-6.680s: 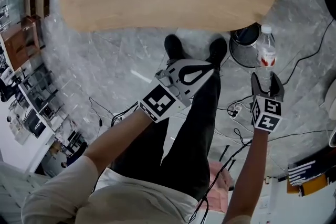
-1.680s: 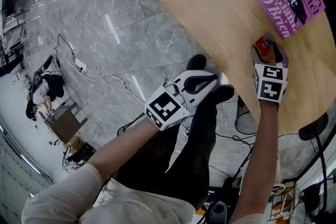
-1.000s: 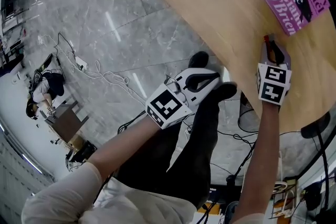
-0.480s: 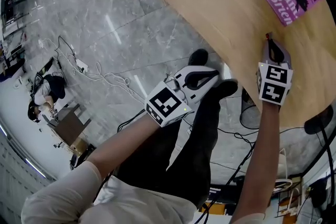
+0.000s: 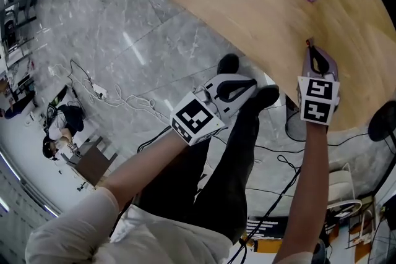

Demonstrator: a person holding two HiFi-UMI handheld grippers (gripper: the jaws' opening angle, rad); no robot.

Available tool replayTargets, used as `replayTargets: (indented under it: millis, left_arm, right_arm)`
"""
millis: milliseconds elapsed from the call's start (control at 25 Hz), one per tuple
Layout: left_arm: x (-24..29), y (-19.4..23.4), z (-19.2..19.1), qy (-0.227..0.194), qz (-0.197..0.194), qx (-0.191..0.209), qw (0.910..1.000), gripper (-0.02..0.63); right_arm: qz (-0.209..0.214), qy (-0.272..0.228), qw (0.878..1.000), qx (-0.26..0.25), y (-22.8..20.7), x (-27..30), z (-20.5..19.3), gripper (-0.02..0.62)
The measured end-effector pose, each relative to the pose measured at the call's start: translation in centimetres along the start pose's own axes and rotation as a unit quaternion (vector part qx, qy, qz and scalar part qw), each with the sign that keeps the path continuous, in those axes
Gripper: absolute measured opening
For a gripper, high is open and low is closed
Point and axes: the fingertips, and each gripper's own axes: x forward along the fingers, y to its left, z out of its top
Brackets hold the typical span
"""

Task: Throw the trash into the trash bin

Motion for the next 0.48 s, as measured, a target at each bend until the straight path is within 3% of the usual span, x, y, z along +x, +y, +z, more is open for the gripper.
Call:
replayTargets:
  millis: [480]
  left_arm:
    - [4.3,-6.3,-3.3,0.043,-0.045,0.042,0.9972,0.008]
  right_arm:
    - [-0.021,0.008,0.999,0.035,-2.4,-5.3,-9.8,0.021]
